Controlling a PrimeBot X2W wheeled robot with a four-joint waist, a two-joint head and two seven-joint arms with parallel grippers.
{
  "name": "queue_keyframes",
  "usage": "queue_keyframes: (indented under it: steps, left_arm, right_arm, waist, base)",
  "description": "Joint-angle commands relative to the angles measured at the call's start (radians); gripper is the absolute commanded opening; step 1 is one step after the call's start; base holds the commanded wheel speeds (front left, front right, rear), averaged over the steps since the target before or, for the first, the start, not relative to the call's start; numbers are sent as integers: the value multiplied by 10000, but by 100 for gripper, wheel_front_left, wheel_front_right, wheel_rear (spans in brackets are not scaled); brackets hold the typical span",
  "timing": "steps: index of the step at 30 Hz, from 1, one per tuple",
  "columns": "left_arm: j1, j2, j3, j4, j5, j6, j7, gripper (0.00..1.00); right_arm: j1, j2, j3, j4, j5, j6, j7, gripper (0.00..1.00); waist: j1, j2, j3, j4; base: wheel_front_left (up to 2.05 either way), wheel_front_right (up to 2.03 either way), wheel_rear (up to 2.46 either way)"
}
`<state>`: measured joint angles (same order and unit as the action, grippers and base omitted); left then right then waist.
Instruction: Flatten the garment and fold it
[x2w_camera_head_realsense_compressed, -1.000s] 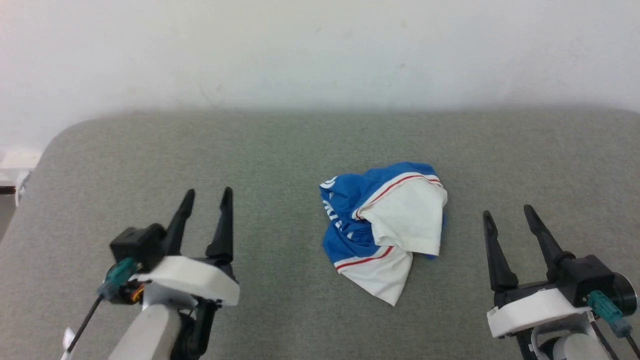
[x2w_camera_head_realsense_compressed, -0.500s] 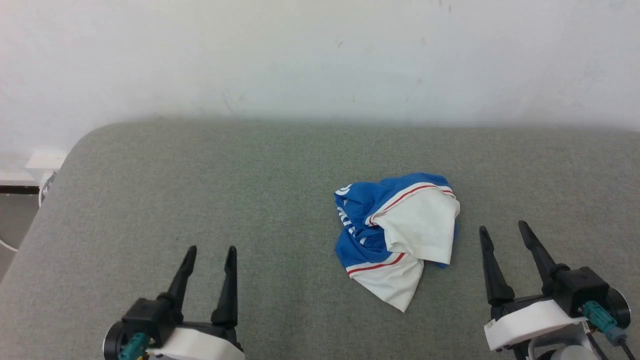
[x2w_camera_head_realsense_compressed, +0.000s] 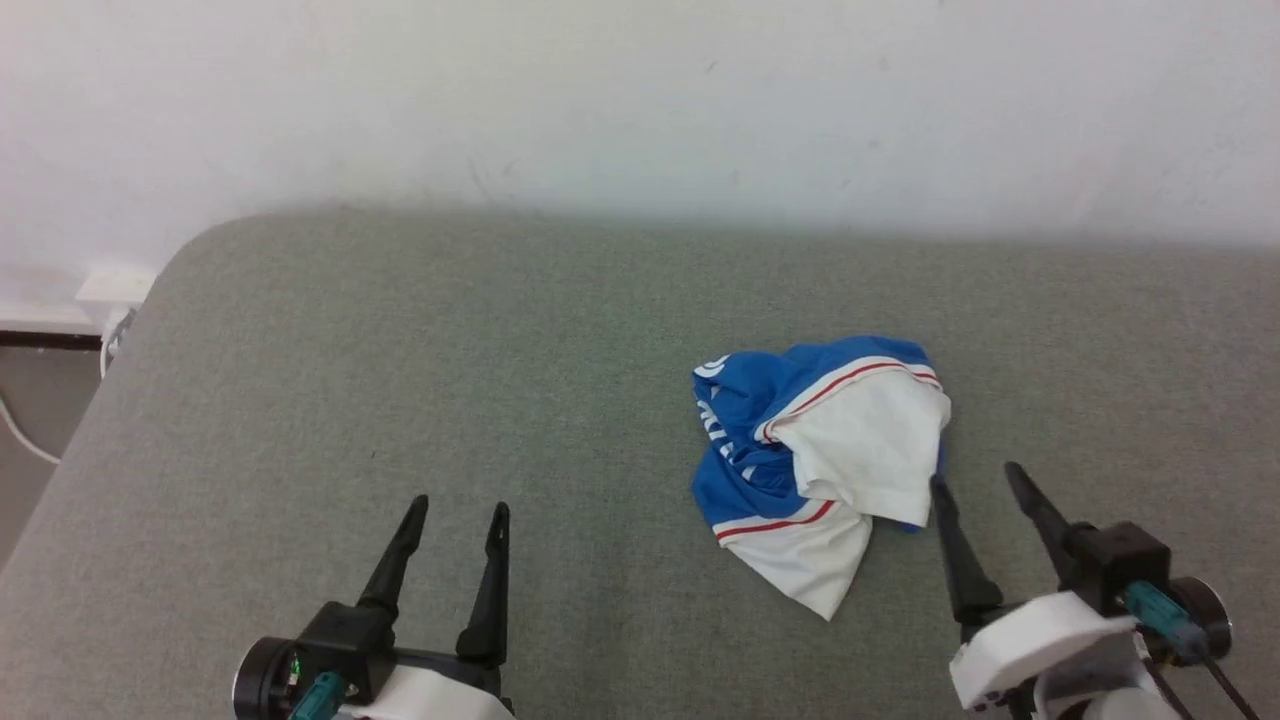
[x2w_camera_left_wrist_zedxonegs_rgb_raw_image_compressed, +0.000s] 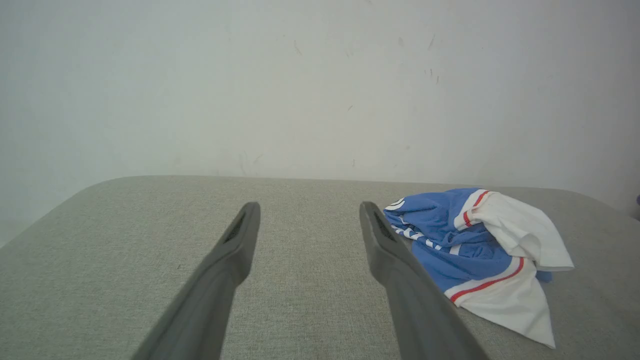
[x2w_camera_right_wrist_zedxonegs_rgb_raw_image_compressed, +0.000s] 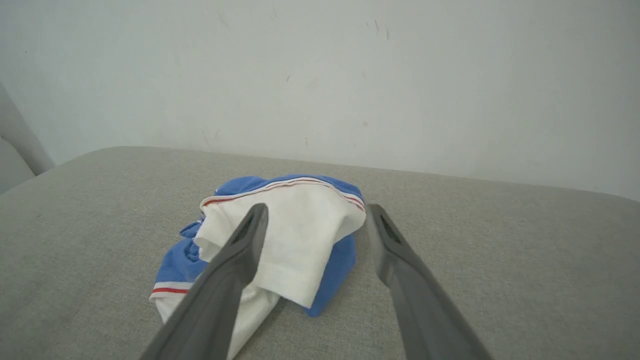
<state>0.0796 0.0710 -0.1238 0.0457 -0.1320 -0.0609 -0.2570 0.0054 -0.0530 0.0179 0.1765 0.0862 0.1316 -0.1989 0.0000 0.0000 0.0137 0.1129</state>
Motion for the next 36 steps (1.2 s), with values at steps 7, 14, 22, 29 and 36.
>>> queue_keyframes:
  steps: [7,14,22,29,36]
  left_arm:
    - [-474,-157,-202,220,87,-164,-47,100]
    - [-768,-200,-404,334,-24,-106,-47,100]
    - [-928,-206,-619,364,-254,43,-47,100]
    - [-925,-207,-680,512,-306,132,-47,100]
    - [-805,-207,-637,657,-178,56,-47,100]
  right_arm:
    - [-1399,-660,669,103,708,-9,4036,100]
    - [-2574,-1216,-102,430,807,-9,7493,100]
    - [-2781,-1175,-478,362,738,-9,9141,100]
    - [-2618,-1154,-325,179,575,-9,9013,0]
    - [-2244,-1223,23,-579,653,-9,8891,0]
  waist:
    - [0,0,842,817]
    - [0,0,1272,1543]
    - [0,0,1553,2007]
    - [0,0,1511,1918]
    - [0,0,937,1274]
  base:
    - [0,0,0]
    - [0,0,0]
    - [0,0,0]
    - [0,0,0]
    - [0,0,0]
